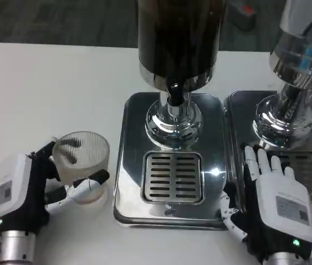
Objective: Grasp the cup under the faucet to collect the drink, then remove the cup.
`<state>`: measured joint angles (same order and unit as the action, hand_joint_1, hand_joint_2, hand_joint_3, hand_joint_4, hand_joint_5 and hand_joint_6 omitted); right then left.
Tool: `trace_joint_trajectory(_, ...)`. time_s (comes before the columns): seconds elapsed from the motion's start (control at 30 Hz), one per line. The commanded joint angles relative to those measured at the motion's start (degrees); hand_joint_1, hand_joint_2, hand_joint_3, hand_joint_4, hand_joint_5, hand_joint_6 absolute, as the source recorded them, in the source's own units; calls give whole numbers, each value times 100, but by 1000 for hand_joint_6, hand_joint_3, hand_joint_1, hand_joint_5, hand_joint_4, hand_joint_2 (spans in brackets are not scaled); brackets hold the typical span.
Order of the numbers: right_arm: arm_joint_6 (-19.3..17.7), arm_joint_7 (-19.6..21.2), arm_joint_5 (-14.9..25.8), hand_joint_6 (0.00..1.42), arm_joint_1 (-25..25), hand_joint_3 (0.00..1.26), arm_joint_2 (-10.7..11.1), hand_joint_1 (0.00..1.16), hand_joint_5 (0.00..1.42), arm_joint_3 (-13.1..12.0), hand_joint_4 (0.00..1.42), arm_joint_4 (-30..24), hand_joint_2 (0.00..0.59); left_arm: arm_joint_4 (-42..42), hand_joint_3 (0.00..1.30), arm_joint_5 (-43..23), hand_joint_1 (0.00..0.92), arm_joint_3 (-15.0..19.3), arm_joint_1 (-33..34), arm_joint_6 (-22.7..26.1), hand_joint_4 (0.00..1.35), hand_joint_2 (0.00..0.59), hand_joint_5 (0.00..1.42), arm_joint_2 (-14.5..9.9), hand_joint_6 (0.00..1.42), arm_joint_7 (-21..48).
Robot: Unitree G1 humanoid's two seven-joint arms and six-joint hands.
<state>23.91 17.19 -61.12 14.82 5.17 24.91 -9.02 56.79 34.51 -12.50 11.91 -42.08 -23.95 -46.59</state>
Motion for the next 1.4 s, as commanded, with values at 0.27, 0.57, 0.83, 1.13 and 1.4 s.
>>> trace_joint_trajectory(0.27,2,116,34,0,20,27,2,373,0,-49,0,-17,559,-79,545,101,498,-106,280,-198,687,100,869,41,884,-213)
trace_joint_trajectory(0.57,3,178,5,0,0,25,-2,376,0,-67,0,-44,560,-147,545,362,515,-373,546,-265,679,98,865,194,885,-230)
trace_joint_trajectory(0.83,58,225,-58,0,70,25,-12,373,0,-90,0,-164,562,73,545,553,521,-677,996,-235,679,99,865,404,888,-257)
trace_joint_trajectory(1.13,216,332,-147,0,243,32,-110,371,0,-105,0,-382,563,463,545,744,527,-951,1508,-138,677,95,859,677,888,-241)
trace_joint_trajectory(1.4,342,458,-202,0,397,33,-235,370,0,-105,0,-516,563,882,545,873,535,-1239,1754,-87,671,90,855,836,888,-201)
